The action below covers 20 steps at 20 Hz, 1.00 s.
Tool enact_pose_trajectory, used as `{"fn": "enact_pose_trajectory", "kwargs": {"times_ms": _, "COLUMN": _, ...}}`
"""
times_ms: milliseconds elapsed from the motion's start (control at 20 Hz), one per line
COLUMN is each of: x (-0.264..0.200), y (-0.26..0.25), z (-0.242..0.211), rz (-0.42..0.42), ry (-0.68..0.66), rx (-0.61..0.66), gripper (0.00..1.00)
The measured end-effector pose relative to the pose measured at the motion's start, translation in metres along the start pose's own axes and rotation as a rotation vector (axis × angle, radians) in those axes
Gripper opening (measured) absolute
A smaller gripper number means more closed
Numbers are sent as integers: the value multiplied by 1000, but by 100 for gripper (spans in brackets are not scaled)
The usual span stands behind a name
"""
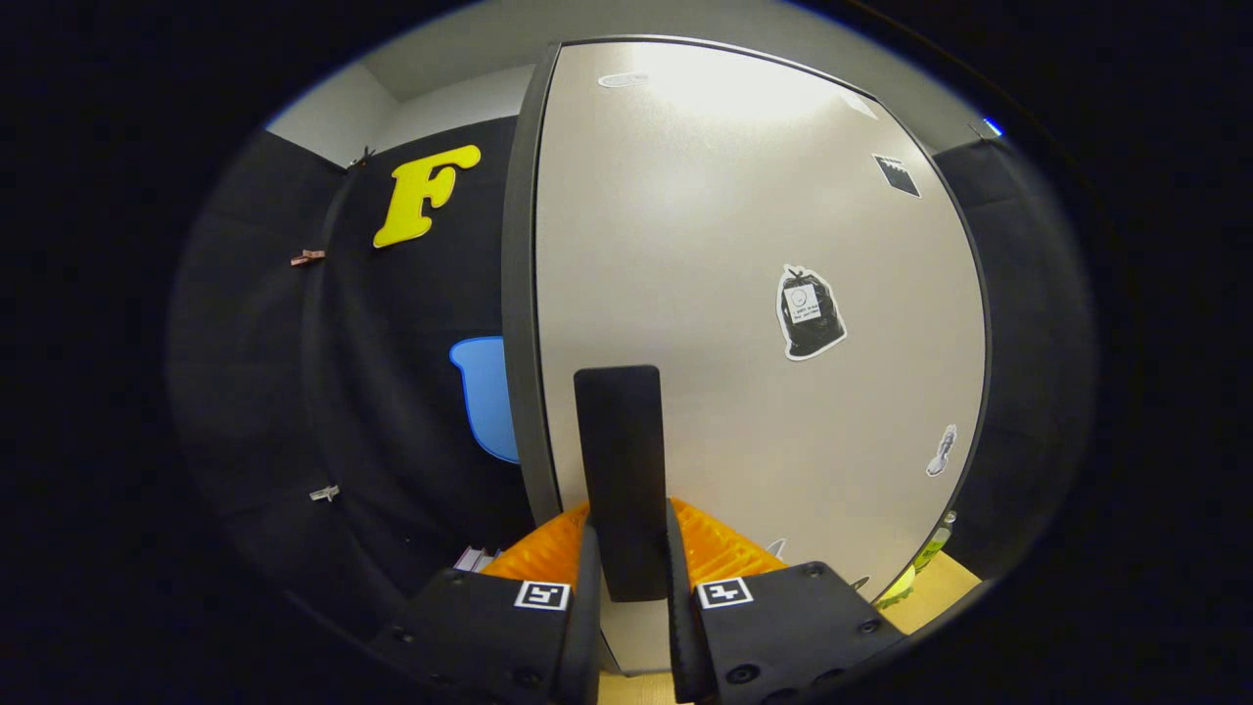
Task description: Open the shoe cabinet door, grab the shoes and put them into the shoe cabinet, then close the shoe cabinet door.
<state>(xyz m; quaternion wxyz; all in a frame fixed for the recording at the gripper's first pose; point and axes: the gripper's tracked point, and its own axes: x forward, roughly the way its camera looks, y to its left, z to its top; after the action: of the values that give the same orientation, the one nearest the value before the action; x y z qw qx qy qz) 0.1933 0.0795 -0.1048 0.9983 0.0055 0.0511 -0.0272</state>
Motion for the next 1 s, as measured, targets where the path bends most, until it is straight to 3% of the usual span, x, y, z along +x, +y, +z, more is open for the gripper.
{"fn": "enact_pose_trajectory", "kwargs": {"times_ms": 200, "x": 0, "y": -1, "z": -2, "rz": 17, "ry": 27, "rx": 19, "gripper": 32}}
{"fn": "enact_pose_trajectory", "kwargs": {"times_ms": 300, "x": -2, "y": -1, "z": -2, "rz": 16, "ry": 35, "rx": 8, "gripper": 24}}
{"fn": "enact_pose_trajectory", "kwargs": {"times_ms": 1000, "x": -70, "y": -19, "z": -1, "rz": 88, "ry": 51, "rx": 24, "gripper": 24}}
